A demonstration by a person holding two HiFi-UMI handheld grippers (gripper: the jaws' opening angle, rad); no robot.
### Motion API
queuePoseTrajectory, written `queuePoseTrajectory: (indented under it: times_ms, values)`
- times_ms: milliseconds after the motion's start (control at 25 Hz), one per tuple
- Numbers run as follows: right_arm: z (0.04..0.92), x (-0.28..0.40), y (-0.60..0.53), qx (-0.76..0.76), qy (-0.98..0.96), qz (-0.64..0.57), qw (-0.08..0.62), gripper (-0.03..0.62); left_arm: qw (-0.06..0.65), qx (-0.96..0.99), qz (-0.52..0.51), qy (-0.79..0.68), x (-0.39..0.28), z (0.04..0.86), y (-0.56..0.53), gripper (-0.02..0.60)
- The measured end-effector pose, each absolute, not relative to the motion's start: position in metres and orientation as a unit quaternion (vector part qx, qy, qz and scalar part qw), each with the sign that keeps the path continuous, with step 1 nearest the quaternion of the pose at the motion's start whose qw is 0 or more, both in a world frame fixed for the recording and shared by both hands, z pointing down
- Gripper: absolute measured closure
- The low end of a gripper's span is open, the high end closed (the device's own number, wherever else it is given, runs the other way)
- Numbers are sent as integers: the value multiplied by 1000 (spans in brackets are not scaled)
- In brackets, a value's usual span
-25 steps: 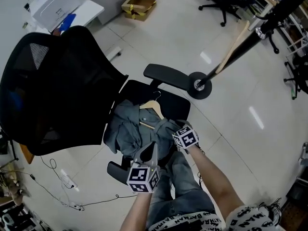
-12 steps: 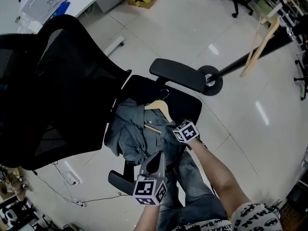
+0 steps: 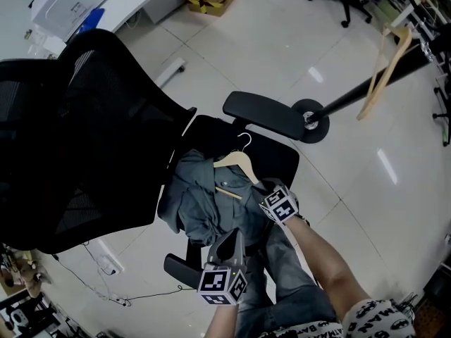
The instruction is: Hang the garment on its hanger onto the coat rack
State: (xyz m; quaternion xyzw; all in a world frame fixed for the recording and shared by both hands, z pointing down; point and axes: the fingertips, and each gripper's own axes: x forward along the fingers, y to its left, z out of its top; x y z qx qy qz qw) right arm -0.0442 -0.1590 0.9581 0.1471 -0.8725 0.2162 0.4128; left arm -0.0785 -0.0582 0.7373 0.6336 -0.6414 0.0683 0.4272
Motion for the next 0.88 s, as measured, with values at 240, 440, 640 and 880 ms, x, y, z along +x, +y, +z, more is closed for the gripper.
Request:
queuePoseTrajectory:
  times_ms: [240,440,640,880]
  values:
    - [879,-36,-161,251,-880,9,403,461,412,652,68,-633,-74,716,-53,594]
    - [795,-31,-166,317,-875,-99,353,465,386,666,54,-636,-85,685,-50,594]
    - [699,-13,-165,348,-853,-199,334,470,342,690,42,-637,-96,637,-52,594]
    - [575,7,-145,389,-826,-295,281,469,281,724,32,-629,-101,566,-55,594]
